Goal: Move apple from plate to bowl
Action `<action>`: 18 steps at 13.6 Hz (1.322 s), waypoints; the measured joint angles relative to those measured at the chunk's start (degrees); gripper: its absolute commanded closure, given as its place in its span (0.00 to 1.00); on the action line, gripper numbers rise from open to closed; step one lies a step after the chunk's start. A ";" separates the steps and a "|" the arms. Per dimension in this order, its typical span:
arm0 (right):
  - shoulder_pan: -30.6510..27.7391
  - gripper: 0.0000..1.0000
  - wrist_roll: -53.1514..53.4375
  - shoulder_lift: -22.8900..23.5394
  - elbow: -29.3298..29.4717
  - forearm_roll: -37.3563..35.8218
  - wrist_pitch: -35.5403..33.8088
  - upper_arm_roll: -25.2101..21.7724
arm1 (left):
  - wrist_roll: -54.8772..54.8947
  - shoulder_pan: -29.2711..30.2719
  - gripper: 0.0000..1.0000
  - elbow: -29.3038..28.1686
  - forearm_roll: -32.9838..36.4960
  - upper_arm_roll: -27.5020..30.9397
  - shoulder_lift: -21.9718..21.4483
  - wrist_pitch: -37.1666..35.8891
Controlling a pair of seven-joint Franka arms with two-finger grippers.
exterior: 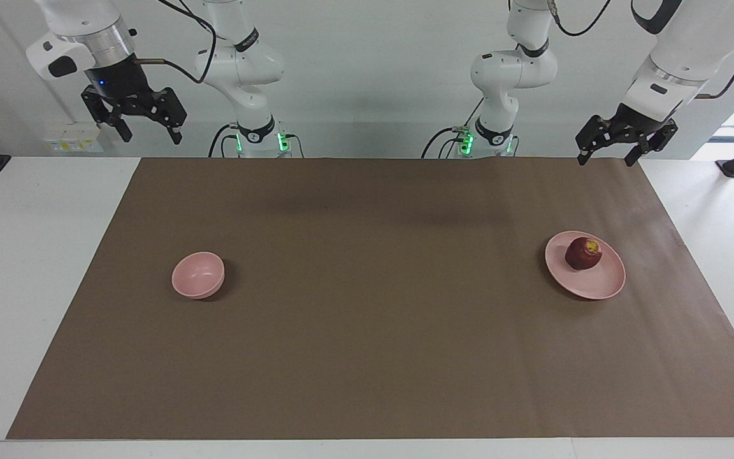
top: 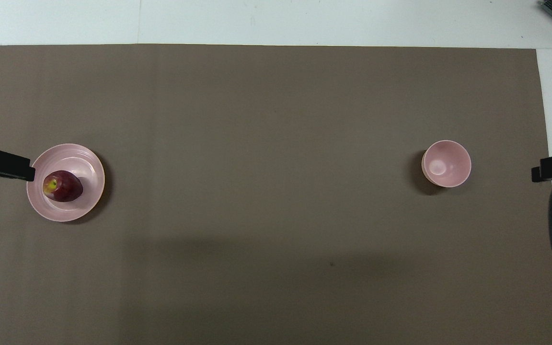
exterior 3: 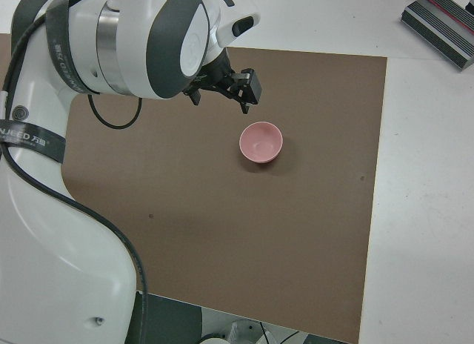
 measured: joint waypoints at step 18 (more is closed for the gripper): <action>0.01 0.00 0.00 0.07 -0.37 0.00 2.02 0.01 | 5.02 0.09 0.00 -11.41 0.00 1.87 -0.07 8.42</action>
